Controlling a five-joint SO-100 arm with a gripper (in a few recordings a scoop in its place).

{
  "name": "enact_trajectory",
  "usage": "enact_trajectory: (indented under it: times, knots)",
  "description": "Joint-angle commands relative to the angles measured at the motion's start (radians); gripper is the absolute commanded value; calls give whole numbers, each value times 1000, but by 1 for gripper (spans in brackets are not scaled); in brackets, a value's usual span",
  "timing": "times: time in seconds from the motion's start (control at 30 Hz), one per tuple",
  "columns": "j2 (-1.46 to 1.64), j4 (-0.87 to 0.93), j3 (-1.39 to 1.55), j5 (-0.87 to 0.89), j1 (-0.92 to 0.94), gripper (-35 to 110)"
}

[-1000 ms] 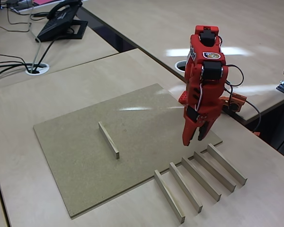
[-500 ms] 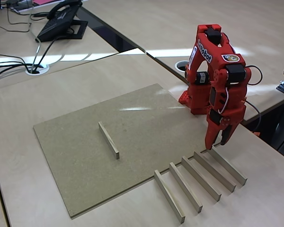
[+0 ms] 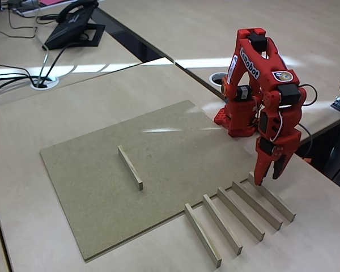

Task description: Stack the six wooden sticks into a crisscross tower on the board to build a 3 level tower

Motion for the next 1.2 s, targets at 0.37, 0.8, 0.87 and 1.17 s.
enact_trajectory:
  times: [0.37, 0.8, 0.87, 1.17]
  knots:
    - [-34, -106, 31, 31, -41, 20]
    - [-101, -187, 35, 28, -37, 19]
    - [-110, -199, 35, 28, -37, 19]
    - [-144, -258, 51, 35, -35, 12]
